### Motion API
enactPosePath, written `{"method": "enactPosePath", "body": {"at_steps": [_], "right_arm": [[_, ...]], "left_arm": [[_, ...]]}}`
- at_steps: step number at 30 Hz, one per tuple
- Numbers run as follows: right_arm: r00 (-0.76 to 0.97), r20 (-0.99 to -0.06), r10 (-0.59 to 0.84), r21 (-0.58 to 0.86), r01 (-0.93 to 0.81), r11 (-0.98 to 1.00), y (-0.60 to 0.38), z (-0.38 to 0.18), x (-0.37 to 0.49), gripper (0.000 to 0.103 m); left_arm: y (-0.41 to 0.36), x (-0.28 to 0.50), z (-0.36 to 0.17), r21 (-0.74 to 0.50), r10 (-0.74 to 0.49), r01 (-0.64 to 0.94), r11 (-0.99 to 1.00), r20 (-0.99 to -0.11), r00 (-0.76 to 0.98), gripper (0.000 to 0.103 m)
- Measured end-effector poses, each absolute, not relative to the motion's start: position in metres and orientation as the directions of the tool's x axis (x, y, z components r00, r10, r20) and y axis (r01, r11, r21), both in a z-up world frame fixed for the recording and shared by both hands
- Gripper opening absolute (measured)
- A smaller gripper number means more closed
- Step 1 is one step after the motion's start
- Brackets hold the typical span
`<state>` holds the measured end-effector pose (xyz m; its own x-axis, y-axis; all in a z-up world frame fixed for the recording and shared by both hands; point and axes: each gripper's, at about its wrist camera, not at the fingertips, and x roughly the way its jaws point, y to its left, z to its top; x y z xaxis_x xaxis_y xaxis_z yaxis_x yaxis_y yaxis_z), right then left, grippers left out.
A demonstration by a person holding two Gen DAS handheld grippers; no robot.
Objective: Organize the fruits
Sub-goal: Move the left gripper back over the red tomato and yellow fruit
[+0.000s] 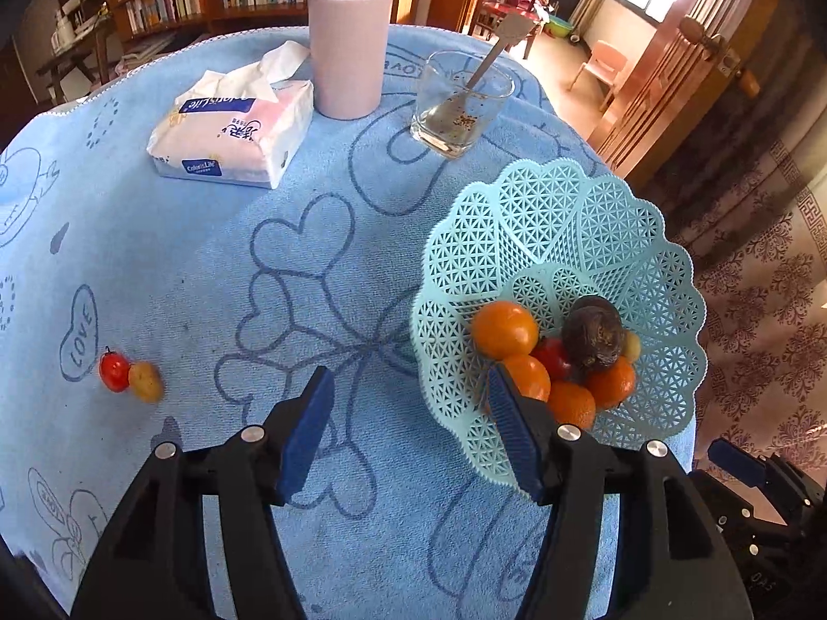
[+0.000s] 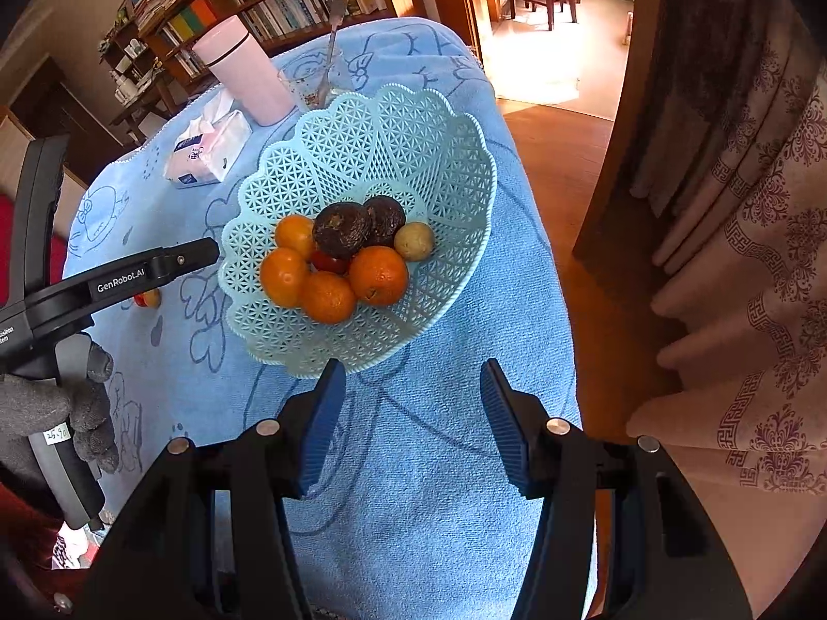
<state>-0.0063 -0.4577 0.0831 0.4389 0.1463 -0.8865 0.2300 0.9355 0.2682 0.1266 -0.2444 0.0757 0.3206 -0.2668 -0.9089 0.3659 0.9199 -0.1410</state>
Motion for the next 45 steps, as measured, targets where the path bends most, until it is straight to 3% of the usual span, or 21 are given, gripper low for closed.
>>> {"method": "enactPosePath", "body": {"at_steps": [27, 31, 45], "right_arm": [[0.428, -0.875, 0.228, 0.293, 0.092, 0.952, -0.375, 0.09, 0.015, 0.056], [0.422, -0.872, 0.247, 0.302, 0.068, 0.951, -0.359, 0.088, 0.021, 0.063], [0.375, -0.87, 0.321, 0.328, -0.046, 0.944, -0.284, 0.078, 0.055, 0.064]], "left_arm": [[-0.145, 0.109, 0.08, -0.097, -0.173, 0.231, 0.968, -0.926, 0.336, 0.064], [-0.127, 0.106, 0.084, -0.089, -0.158, 0.21, 0.974, -0.926, 0.343, 0.064], [-0.044, 0.089, 0.094, -0.052, -0.086, 0.101, 0.994, -0.927, 0.366, 0.064]]}}
